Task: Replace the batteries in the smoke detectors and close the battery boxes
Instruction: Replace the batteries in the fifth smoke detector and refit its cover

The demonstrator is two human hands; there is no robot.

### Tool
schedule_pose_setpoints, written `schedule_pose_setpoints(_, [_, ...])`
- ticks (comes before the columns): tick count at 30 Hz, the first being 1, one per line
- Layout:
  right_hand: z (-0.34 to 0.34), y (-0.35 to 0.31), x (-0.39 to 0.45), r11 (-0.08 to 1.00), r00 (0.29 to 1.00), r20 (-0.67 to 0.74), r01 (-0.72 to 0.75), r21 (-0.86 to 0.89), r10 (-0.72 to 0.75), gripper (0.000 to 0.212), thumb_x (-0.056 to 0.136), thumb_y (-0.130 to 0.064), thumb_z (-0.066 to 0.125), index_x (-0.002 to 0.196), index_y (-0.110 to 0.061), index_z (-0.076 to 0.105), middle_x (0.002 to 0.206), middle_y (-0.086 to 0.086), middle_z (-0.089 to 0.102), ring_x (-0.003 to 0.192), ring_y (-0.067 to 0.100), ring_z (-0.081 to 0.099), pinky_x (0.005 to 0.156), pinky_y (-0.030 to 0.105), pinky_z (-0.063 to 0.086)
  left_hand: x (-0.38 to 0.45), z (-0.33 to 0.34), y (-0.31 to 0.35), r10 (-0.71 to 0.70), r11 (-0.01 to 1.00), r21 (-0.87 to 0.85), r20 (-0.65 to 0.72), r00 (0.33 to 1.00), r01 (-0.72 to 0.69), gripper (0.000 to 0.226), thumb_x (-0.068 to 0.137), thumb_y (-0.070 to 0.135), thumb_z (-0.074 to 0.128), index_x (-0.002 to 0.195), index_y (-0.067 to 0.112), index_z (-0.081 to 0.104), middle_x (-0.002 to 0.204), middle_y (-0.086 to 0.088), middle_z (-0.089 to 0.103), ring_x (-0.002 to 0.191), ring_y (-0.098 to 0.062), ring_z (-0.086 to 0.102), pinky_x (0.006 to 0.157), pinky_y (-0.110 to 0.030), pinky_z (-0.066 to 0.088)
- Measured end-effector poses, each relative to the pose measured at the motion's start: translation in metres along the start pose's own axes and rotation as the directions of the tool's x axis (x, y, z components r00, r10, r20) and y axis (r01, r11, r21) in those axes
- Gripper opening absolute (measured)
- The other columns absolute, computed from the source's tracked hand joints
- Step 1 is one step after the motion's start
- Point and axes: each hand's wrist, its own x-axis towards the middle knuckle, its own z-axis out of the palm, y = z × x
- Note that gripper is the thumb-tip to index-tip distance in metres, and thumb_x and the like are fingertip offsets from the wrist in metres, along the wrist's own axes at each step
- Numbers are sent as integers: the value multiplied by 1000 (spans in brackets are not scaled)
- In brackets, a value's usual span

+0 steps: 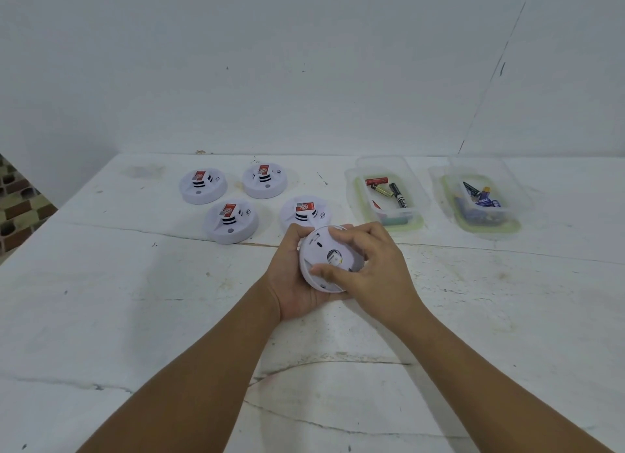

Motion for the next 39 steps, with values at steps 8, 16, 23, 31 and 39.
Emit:
schedule_pose_setpoints(8, [-6, -7, 7, 998, 998, 59, -22, -66, 26, 60, 61, -48, 97, 114, -43, 69, 108, -15, 54, 108, 2, 58, 97, 30, 51, -1, -1, 0, -17, 1000, 15, -5, 1000, 17, 50, 89, 42, 55, 124, 8, 65, 125, -18, 66, 109, -32, 66, 90, -44, 57])
schedule_pose_setpoints(16, [-7, -13, 9, 984, 995, 30, -86, -156, 92, 55, 61, -60, 91, 108, -42, 68, 98, -18, 55, 96, -10, 54, 92, 33, 51, -1, 0, 1, -21, 998, 60, -24, 999, 23, 50, 89, 43, 56, 128, 10, 61, 125, -13, 64, 111, -29, 63, 95, -44, 52])
schedule_pose_setpoints(23, [-10, -14, 10, 977, 992, 105, -48, -209, 71, 59, 62, -63, 89, 114, -48, 66, 106, -19, 56, 103, -7, 55, 106, 47, 43, -1, -1, 0, -3, 998, 69, -29, 1000, 5, 50, 89, 44, 52, 119, 8, 68, 118, -17, 67, 105, -31, 65, 90, -45, 53])
schedule_pose_setpoints(31, [-10, -15, 8, 967, 996, 4, -91, -237, 94, 61, 61, -66, 88, 114, -44, 67, 97, -21, 57, 95, -22, 50, 99, 36, 47, 0, 1, 0, -28, 999, 43, -21, 999, 29, 49, 93, 44, 50, 123, 8, 66, 123, -16, 66, 111, -31, 63, 92, -48, 54])
schedule_pose_setpoints(39, [-29, -11, 8, 947, 977, 205, 17, -320, 52, 71, 69, -63, 86, 132, -54, 55, 111, -23, 54, 108, -7, 52, 106, 32, 18, -1, 2, 0, -19, 999, -45, 9, 1000, 20, 53, 97, 43, 42, 122, 5, 69, 123, -19, 67, 103, -36, 68, 80, -45, 58])
